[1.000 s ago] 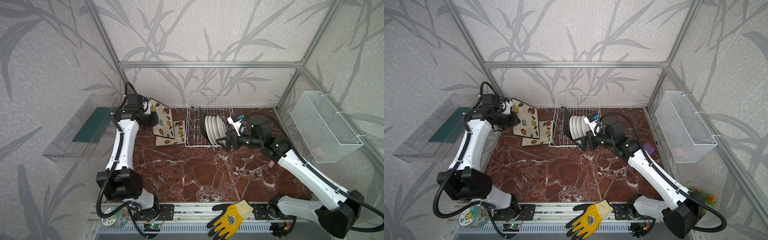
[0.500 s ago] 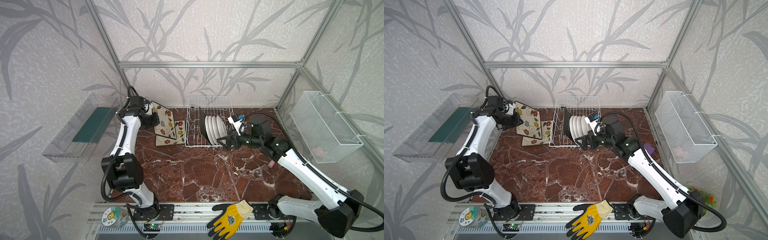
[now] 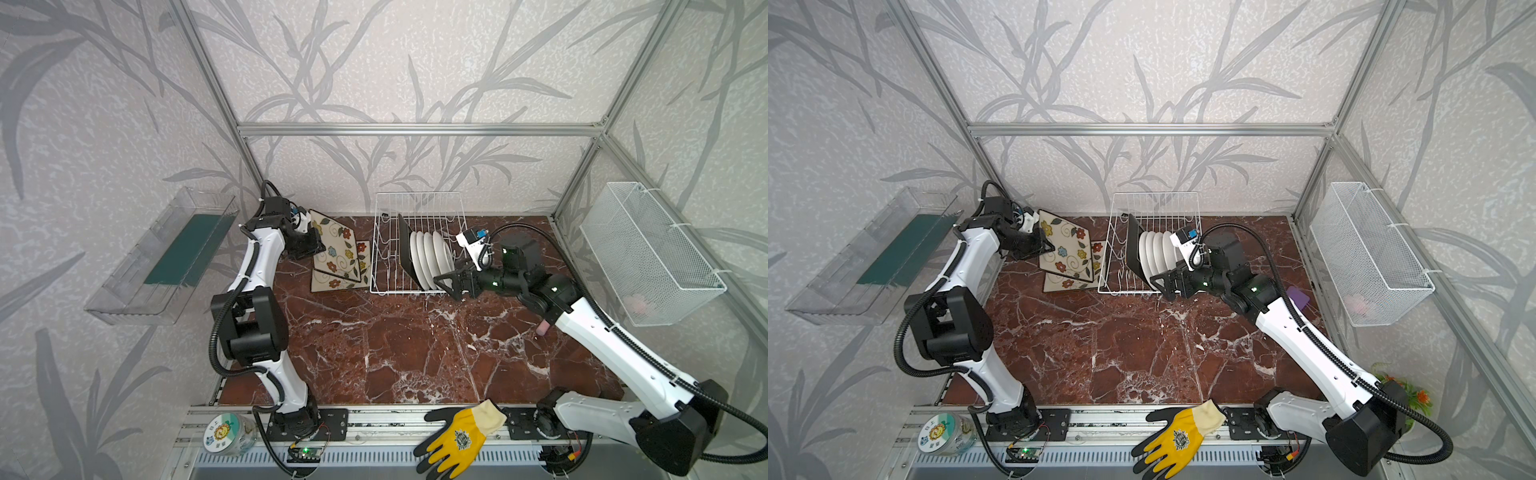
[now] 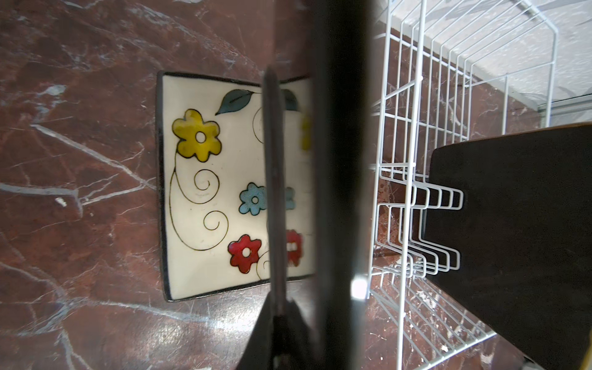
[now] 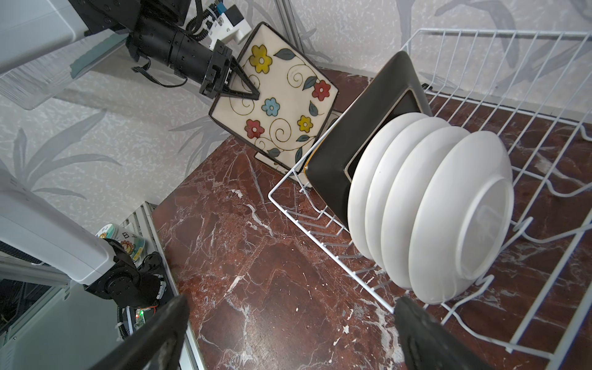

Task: Unload the plates from the dish rack
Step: 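Carry the floral plate over the flat floral plate with the left gripper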

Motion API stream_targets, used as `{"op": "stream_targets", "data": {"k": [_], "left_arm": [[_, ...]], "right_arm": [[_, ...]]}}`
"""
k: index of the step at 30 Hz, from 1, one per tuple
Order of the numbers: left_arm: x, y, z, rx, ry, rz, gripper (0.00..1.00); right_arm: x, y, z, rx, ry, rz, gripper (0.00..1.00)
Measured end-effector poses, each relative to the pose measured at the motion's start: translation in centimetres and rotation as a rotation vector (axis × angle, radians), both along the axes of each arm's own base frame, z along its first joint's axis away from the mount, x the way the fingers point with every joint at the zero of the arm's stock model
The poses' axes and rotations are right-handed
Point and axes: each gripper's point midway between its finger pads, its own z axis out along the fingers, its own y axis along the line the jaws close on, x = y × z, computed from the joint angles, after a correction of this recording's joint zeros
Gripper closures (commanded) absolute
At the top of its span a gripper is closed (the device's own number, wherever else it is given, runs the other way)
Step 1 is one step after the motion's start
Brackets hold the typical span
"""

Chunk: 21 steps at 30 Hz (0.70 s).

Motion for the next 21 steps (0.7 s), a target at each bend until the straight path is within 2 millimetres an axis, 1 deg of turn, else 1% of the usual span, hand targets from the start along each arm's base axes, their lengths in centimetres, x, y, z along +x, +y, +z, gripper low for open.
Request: {"op": "stream_targets", "data": {"k": [4,9,14,18,21], "left_arm": [[0.9,0.8,-0.7,-0.058,0.000,0.007,1.00],[1.6,1.4,-2.2,-0.079,0.023,0.007,1.00],[1.7,1.2,-3.2,-0.090,0.039,-0.018,1.00],[1.9,0.8,-3.3,-0.116,0.036,-0.039,1.00],[2.6,0.6,-3.6,-0.135,0.036,-0.057,1.00]], "right_arm": [[0.1,0.0,0.0,-0.001,0.000,-0.004,0.01],[0.1,0.0,0.0,0.000,0.002,-0.006,0.01],[0.1,0.0,0.0,0.000,0.003,-0.005,0.01],[0.1,0.0,-0.1,-0.002,0.005,-0.005,0.01],[0.3,0.1,-0.5,-0.008,0.015,-0.004,0.01]]}}
